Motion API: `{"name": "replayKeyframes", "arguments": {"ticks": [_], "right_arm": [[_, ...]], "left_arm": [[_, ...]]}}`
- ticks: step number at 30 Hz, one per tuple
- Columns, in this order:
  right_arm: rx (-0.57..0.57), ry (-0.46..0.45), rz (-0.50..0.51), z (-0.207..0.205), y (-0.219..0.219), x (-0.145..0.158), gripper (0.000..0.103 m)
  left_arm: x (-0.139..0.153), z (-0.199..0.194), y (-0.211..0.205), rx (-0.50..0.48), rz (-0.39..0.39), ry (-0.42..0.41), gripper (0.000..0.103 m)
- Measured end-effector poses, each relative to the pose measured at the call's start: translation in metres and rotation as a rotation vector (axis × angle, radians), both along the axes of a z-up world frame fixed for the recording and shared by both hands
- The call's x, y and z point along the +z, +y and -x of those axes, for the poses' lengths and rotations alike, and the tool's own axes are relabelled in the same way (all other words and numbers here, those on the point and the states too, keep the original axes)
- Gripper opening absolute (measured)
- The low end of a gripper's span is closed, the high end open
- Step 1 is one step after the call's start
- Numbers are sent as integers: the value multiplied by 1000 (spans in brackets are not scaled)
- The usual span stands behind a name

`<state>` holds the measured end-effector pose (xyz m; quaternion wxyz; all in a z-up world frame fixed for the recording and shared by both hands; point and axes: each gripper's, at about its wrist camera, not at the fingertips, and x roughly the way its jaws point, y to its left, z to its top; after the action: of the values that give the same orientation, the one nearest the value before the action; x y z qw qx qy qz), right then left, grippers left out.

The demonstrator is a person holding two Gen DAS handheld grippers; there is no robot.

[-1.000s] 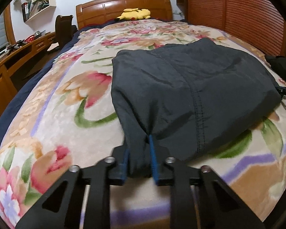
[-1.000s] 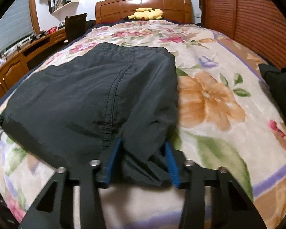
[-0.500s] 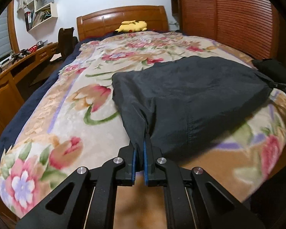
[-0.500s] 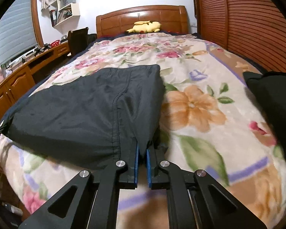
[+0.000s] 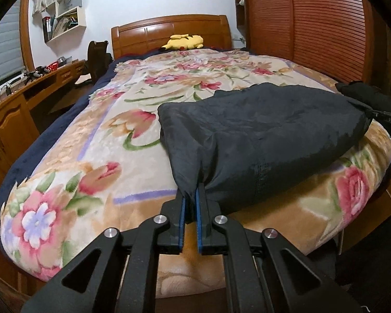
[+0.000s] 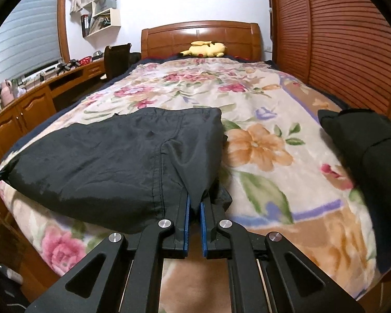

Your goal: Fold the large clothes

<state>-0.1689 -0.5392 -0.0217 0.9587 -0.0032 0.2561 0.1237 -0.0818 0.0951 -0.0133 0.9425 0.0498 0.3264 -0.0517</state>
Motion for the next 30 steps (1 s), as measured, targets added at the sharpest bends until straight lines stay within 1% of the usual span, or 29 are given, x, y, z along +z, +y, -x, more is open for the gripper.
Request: {"name": "replayKeyframes", "arguments": {"ticks": [1,2,3,4,5,6,7,8,9,10,11,14,17,21,25,30], "right_arm": [[-1,5,-2,-3,0,-1,7],[-5,8,-6,-6,-1,-2,9],[-12,10,-12,-8,-1,-2,13],[-28,11,-11,-9,-1,-2,19],[-47,10,-7,-11,-1,-3,28],[-61,12,-1,-14,1,-4,34],[-78,13,8,-16,1,-5,45],[-90,10,13,-16,2,-6,50],[-92,11,13,-16,2,-6,51],[-91,15,13,-16,3,-6,53],[-93,19,12,-16,3,-6,55],[-95,22,1,-16,4,-5,65],[-91,21,-8,-16,6,-4,69],[-77,16,-10,-18,4,-7,69],[-75,41,16,-24,4,-14,69],[-70,55,24,-27,4,-15,69]], "left_arm": [[1,0,0,4,1,-2,7],[2,-1,-1,10,-2,-2,11],[3,1,-1,16,-7,-7,13],[5,2,-2,23,-13,-16,20],[8,5,-3,22,-15,-30,31],[10,7,-3,20,-13,-45,38],[13,9,-4,15,-9,-62,47],[17,11,-5,10,-6,-71,54],[20,12,-6,7,-1,-73,60],[22,12,-8,2,7,-77,76],[25,13,-10,-8,21,-90,83],[30,10,-21,-28,38,-101,83],[34,1,-37,-40,49,-112,83],[32,-12,-58,-71,78,-100,83],[27,-26,-87,-105,77,-84,83],[22,-40,-122,-156,77,-59,83]]}}
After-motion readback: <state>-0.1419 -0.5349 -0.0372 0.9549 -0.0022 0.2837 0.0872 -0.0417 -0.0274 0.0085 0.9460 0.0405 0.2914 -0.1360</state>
